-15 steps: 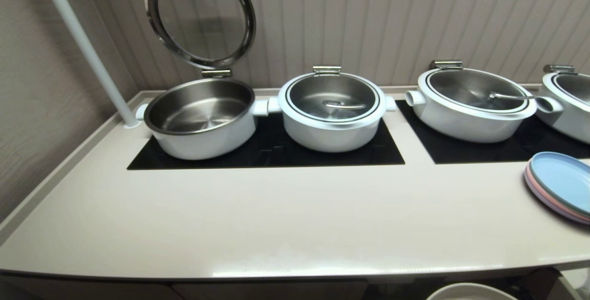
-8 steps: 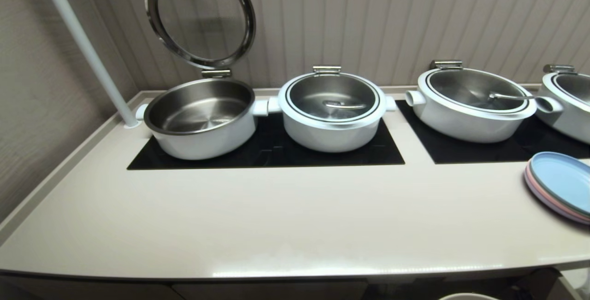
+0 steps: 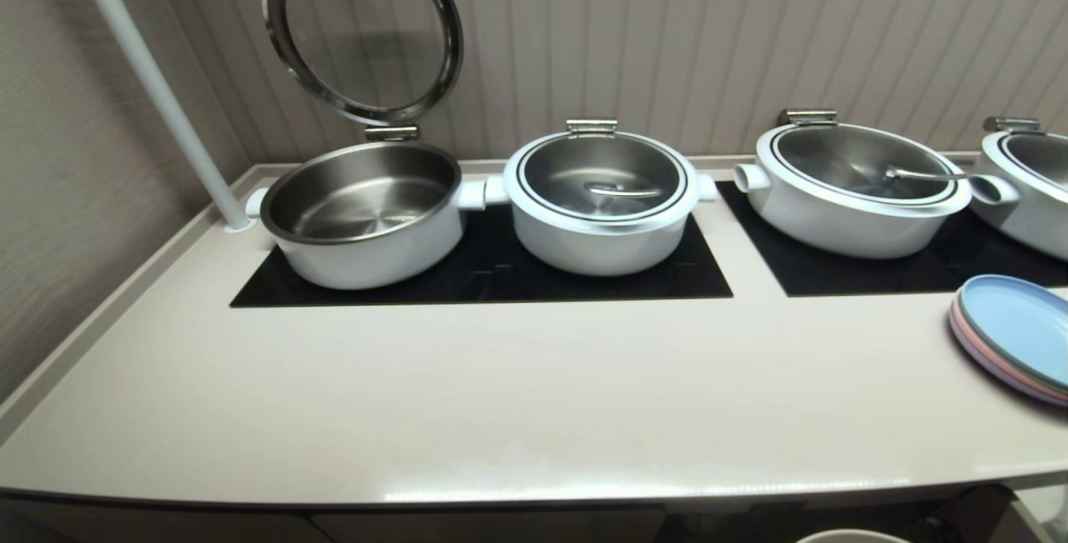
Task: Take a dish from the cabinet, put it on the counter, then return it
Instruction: Put it back into the cabinet
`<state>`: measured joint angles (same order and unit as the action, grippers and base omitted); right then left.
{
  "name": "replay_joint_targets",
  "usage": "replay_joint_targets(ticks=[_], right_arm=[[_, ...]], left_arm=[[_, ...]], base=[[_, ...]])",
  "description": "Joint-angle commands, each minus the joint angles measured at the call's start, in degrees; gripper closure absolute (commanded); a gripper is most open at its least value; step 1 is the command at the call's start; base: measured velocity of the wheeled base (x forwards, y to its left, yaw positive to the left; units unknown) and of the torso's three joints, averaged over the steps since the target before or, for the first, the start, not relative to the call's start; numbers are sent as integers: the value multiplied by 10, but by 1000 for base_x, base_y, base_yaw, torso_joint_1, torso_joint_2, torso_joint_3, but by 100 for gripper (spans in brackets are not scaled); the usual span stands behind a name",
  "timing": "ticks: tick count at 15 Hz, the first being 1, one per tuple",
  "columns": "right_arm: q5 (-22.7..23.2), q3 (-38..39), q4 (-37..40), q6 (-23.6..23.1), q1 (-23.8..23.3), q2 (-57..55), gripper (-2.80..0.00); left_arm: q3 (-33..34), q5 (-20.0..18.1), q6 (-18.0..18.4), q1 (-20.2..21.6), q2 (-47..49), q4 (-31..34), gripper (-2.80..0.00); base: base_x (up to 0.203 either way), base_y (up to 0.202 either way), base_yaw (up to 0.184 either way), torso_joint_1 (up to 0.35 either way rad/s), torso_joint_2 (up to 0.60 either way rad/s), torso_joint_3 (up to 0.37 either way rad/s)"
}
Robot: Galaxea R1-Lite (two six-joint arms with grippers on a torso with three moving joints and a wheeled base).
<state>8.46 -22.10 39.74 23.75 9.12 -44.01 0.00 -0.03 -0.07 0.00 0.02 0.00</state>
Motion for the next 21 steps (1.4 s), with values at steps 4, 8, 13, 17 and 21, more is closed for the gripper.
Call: replay_joint_targets(ticks=[4, 8, 13, 17, 21], right_arm=[[2, 0, -3, 1, 0, 2, 0], [1, -4, 6, 2, 0, 3, 0], [2, -3, 2, 1, 0, 5, 0], [2, -3, 1, 1, 0, 7, 0], [3, -2, 2, 2, -1, 8, 0]], left_arm=[[0, 0, 0, 0, 0, 0, 0], [0, 0, 0, 0, 0, 0, 0], [0, 0, 0, 0, 0, 0, 0], [0, 0, -1, 0, 0, 0, 0], [0, 0, 0, 0, 0, 0, 0]], base=[[0, 0, 0, 0, 0, 0], [0, 0, 0, 0, 0, 0], [0, 0, 0, 0, 0, 0], [0, 0, 0, 0, 0, 0], [0, 0, 0, 0, 0, 0]])
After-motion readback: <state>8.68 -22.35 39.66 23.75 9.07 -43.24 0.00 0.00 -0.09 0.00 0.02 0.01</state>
